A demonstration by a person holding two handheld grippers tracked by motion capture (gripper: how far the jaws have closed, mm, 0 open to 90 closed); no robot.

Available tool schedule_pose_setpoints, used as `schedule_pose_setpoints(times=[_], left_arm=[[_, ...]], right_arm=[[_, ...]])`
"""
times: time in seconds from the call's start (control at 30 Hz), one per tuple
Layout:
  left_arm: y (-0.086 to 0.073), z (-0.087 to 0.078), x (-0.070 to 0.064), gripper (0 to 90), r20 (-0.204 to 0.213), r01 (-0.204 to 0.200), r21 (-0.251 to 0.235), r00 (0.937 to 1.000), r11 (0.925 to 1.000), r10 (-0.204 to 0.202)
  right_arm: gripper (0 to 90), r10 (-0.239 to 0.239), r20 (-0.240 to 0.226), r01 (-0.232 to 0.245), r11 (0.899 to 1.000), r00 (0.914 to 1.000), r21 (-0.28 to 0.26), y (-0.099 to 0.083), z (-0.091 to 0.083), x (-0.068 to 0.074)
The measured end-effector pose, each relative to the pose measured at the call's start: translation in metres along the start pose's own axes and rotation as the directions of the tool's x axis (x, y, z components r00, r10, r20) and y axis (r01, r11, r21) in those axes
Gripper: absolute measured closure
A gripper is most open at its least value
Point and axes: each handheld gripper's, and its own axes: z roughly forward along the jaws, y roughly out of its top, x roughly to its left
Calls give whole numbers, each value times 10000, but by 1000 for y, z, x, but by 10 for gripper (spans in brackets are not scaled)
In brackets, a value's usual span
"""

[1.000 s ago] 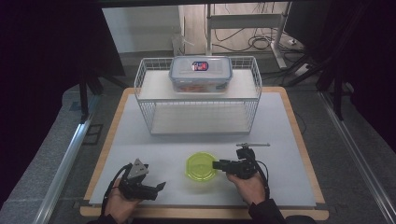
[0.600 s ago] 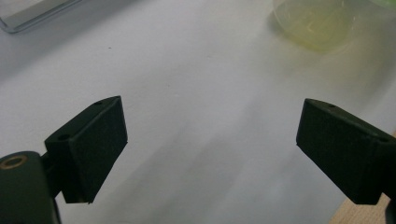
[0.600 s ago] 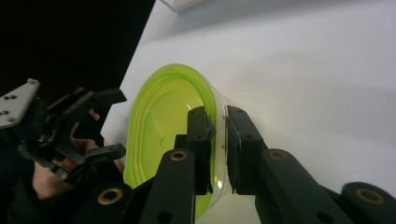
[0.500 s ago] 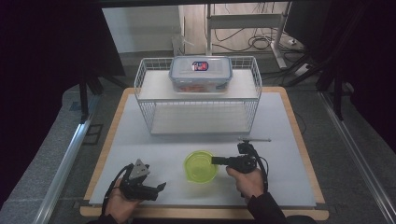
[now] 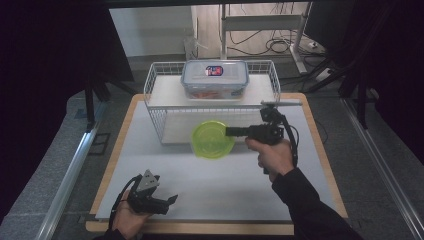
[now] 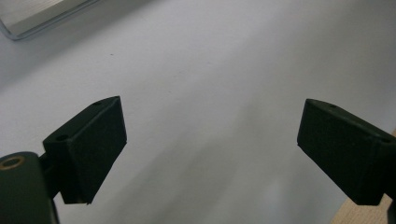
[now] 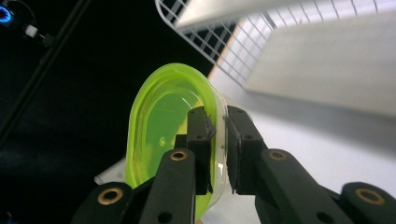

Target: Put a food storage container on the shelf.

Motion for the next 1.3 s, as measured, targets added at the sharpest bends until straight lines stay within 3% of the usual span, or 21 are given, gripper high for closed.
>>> schedule_pose_setpoints(times=[0.33,0.53,0.73,0.93,1.1,1.23,1.3], left_arm=[[2,3,-5,79,-22,-332,111,9994,9994,332],[2,4,-5,80,16,-346,87,9994,9994,346],[2,4,-5,80,21,-433,101,9991,9990,433],[1,4,-6,81,74,-458,149,9989,9988,457],[0,3,-7,81,82,-443,148,9990,9989,442],[-1,3,-7,81,59,-431,130,9991,9990,430],[-1,3,-7,81,52,-462,151,9989,9988,461]], right_arm=[[811,213,-204,-224,9984,9996,-521,70,-19,32],[811,642,-29,-641,9910,9979,-1178,110,-27,37],[811,1030,450,-936,9800,9937,-1756,146,-23,37],[810,1589,1047,-1334,9670,9817,-2169,172,-5,24],[809,1909,1418,-1549,9603,9713,-2319,182,6,13],[800,1904,1552,-1514,9607,9694,-2327,184,13,8],[790,2021,1435,-1625,9551,9688,-2477,184,15,6]])
